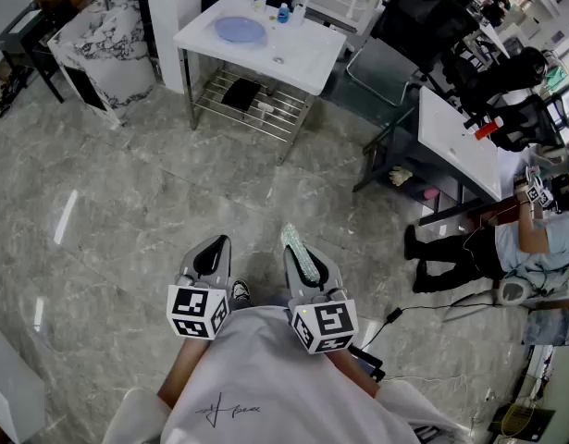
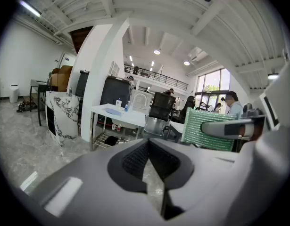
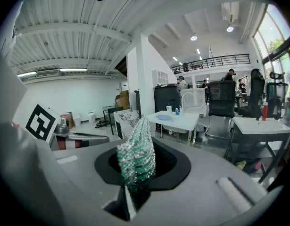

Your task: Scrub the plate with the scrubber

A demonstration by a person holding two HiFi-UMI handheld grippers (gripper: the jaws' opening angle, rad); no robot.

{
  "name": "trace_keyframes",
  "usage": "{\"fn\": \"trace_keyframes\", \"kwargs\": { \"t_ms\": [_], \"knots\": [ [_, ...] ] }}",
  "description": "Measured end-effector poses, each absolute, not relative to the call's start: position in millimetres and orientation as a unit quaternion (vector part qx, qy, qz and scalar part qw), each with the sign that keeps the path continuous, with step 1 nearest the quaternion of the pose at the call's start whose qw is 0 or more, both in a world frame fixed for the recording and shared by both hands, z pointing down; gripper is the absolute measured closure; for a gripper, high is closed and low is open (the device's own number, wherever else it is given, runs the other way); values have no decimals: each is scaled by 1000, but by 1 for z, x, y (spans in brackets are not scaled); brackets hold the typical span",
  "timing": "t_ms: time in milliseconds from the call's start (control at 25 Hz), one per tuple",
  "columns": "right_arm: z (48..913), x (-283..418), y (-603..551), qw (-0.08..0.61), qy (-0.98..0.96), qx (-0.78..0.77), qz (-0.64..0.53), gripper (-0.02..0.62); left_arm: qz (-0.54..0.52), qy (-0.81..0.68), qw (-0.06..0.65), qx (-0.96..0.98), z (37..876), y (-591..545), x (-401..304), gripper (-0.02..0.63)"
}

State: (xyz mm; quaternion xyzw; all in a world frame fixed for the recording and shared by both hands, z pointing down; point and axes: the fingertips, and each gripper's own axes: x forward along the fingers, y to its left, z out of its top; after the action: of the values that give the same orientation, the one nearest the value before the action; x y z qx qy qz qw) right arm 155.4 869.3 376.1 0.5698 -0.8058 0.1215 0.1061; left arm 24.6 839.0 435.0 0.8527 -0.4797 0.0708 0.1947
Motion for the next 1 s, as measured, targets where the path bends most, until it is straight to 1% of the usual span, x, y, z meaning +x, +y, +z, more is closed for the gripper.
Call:
{"fn": "trace_keyframes", "kwargs": {
  "t_ms": [280, 600, 760, 1000],
  "knots": [
    [384, 155, 856, 124, -799, 575, 122, 543, 66, -486, 194, 850, 436, 826, 16, 553],
    [401, 159, 812, 106, -799, 572, 156, 546, 75, -516, 195, 830, 446, 801, -5, 553],
    [405, 152, 768, 98, -808, 559, 160, 546, 84, -532, 187, 821, 448, 767, -17, 552],
    [402, 155, 682, 94, -811, 554, 163, 546, 90, -542, 183, 815, 440, 685, -21, 555]
  ]
}}
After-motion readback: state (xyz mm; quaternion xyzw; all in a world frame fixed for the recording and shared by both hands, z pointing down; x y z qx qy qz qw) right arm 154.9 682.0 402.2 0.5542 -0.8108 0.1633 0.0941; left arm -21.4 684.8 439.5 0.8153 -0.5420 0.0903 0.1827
